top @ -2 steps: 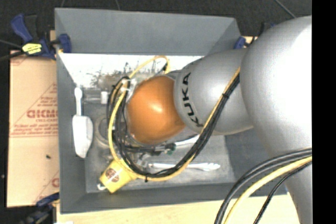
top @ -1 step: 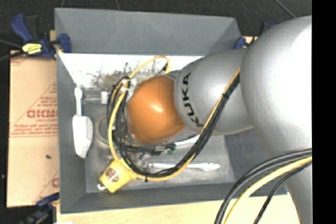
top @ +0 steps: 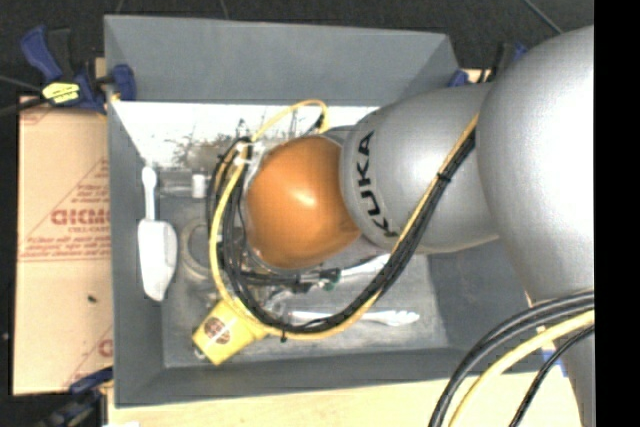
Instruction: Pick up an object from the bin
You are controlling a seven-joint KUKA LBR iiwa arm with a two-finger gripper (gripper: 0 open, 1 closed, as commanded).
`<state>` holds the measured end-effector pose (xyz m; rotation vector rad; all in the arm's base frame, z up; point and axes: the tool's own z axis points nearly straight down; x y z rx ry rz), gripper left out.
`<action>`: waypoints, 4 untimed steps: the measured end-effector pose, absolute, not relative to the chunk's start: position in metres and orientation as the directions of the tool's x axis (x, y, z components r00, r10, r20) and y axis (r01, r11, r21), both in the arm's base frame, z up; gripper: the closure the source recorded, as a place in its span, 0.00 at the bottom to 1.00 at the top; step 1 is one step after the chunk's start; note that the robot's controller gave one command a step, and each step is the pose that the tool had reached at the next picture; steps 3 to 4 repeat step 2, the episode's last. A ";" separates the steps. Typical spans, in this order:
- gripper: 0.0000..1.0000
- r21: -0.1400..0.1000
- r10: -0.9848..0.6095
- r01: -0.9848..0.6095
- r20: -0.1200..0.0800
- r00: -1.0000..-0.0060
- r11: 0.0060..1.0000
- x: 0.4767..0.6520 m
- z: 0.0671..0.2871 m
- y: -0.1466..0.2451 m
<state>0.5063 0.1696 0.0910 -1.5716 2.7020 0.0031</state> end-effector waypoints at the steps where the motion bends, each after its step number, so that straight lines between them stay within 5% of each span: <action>1: 1.00 -0.008 -0.867 -0.867 -0.018 -0.498 0.498 0.507 0.108 0.170; 4: 1.00 -0.011 -0.865 -0.865 -0.022 -0.501 0.501 0.508 0.115 0.170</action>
Offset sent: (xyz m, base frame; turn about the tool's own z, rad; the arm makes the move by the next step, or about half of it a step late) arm 0.0011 0.0002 0.0278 0.0023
